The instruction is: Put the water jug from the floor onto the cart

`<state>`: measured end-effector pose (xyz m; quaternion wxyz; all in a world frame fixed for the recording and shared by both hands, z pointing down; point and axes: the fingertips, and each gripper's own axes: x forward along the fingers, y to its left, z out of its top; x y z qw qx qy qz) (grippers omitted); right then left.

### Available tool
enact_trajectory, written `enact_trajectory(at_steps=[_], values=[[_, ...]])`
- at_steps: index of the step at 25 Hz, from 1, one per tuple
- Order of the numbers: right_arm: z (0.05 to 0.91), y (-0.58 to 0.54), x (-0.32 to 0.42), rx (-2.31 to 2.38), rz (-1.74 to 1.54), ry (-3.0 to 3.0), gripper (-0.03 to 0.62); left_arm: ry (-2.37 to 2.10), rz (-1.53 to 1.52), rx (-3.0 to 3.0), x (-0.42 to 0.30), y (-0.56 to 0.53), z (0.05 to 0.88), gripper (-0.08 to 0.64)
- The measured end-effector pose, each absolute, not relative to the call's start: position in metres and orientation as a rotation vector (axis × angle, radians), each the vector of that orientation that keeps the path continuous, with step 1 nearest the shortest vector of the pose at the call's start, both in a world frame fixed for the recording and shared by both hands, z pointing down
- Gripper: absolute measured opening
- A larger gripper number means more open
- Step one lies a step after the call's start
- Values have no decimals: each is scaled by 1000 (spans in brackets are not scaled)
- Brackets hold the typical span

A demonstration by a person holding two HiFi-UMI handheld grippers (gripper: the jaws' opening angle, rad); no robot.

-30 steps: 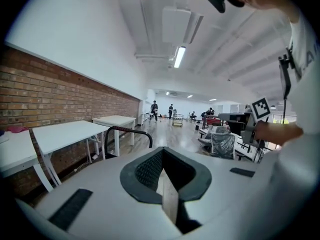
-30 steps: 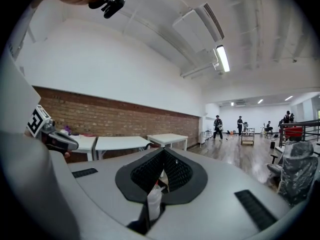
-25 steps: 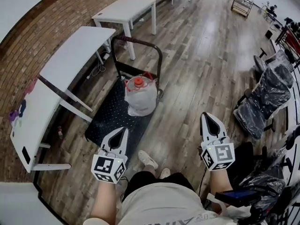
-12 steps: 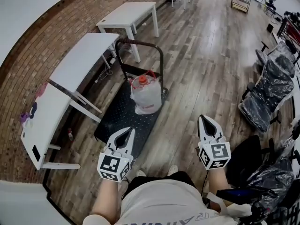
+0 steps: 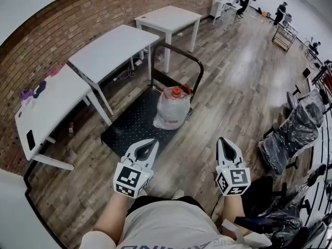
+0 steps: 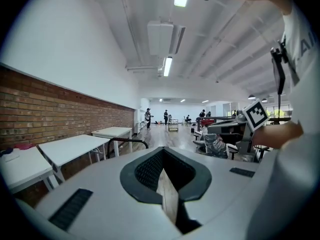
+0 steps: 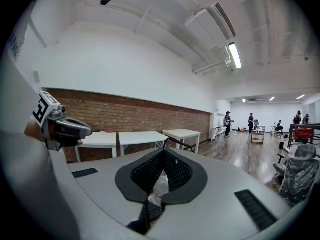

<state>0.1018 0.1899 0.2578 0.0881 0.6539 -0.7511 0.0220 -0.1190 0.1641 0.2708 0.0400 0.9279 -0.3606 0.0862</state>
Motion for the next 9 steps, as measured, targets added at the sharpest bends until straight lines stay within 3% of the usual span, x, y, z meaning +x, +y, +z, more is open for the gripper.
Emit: enact_trajectory(at_steps=[9], values=[[254,184,72,1931,52,-2223,3,-1179,183,2781,-166,148,267,0]])
